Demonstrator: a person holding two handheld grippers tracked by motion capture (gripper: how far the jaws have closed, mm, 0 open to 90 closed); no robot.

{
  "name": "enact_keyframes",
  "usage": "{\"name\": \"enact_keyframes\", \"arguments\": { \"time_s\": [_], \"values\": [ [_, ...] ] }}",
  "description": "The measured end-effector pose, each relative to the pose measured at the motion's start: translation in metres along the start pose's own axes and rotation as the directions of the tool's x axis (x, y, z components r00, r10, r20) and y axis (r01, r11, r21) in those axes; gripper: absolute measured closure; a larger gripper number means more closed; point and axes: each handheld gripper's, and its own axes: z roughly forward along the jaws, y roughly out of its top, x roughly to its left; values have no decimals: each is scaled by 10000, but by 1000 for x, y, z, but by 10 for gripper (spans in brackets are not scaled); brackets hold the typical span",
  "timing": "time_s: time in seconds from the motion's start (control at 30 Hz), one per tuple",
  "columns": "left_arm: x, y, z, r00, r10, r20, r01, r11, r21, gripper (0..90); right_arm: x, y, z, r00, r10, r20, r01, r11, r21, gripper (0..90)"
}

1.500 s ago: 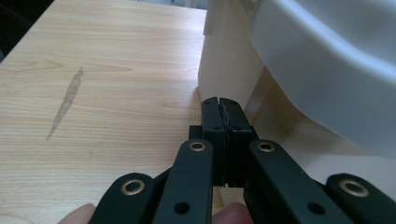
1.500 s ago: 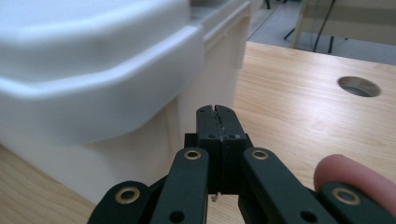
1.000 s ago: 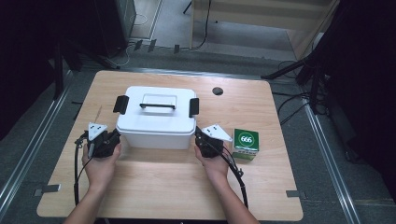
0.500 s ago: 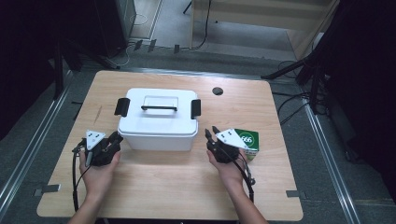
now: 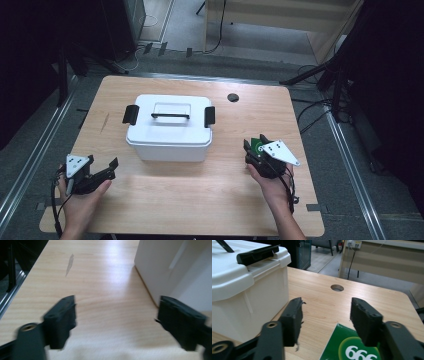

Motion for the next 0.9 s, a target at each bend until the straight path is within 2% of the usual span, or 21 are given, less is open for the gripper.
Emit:
{"name": "enact_keyframes", "arguments": {
  "time_s": [0.07, 0.1, 0.13, 0.23, 0.27, 0.3, 0.33, 0.37, 0.43, 0.47, 0.5, 0.53, 0.57, 0.6, 0.63, 0.67, 0.7, 0.77, 0.8, 0.9],
  "values": [
    [5, -7, -4, 9999, -89, -56, 89, 9999, -73, 75, -3, 3, -2, 9994, -240, -243, 241, 9997, 66, 232],
    [5, -7, -4, 9999, -89, -56, 89, 9999, -73, 40, -3, 3, -2, 9994, -240, -243, 241, 9997, 66, 232],
    [7, -10, -6, 9994, 122, -338, -123, 9999, -13, 15, -6, 6, -2, 9993, -142, -353, 153, 9994, 304, 154],
    [9, -13, -6, 9985, 160, -533, -158, 9999, 37, 14, -8, 9, -1, 9981, -166, -589, 194, 9987, 468, 134],
    [10, -15, -5, 9982, 102, -595, -100, 9999, 40, 15, -10, 14, 0, 9942, -429, -991, 496, 9966, 660, 103],
    [11, -16, -4, 9988, 93, -491, -88, 9999, 116, 15, -10, 14, 0, 9942, -429, -991, 496, 9966, 660, 103],
    [13, -18, -2, 9984, -12, -558, 26, 9997, 251, 14, -10, 18, 0, 9904, -501, -1291, 590, 9960, 668, 89],
    [13, -18, -1, 9979, -10, -655, 26, 9997, 234, 14, -10, 19, 1, 9898, -526, -1325, 622, 9956, 699, 85],
    [12, -19, -2, 9977, -41, -682, 45, 10000, 70, 14, -10, 23, 2, 9882, -589, -1414, 697, 9949, 726, 125],
    [8, -20, -2, 9949, 244, -982, -255, 9996, -105, 14, -10, 25, 3, 9867, -603, -1511, 714, 9950, 691, 142],
    [8, -20, -2, 9949, 244, -982, -255, 9996, -105, 14, -10, 25, 3, 9867, -603, -1511, 714, 9950, 691, 142],
    [3, -21, -1, 9910, 547, -1224, -567, 9983, -131, 15, -10, 29, 4, 9874, -661, -1435, 743, 9959, 526, 206],
    [2, -21, -1, 9894, 699, -1272, -719, 9974, -111, 15, -9, 30, 4, 9891, -691, -1301, 762, 9958, 504, 229],
    [2, -21, -1, 9894, 699, -1272, -719, 9974, -111, 15, -8, 31, 4, 9911, -829, -1040, 887, 9947, 523, 258],
    [1, -22, -1, 9873, 834, -1355, -870, 9960, -210, 15, -8, 31, 4, 9911, -829, -1040, 887, 9947, 523, 258],
    [1, -22, -2, 9859, 782, -1483, -839, 9959, -328, 14, -5, 32, 3, 9933, -1053, -474, 1071, 9936, 369, 262],
    [1, -22, -1, 9834, 619, -1708, -686, 9971, -333, 15, -3, 34, 2, 9947, -1030, -48, 1031, 9945, 184, 249],
    [1, -22, -1, 9828, 561, -1760, -621, 9977, -284, 15, -2, 35, 2, 9955, -950, 25, 950, 9953, 165, 255],
    [2, -21, 1, 9818, 450, -1847, -506, 9984, -255, 15, -3, 36, 3, 9970, -746, 221, 750, 9970, -191, 293],
    [5, -21, -1, 9846, 90, -1744, -171, 9988, -453, 15, -5, 37, 5, 9942, -985, 421, 987, 9951, -35, 294]
  ]
}}
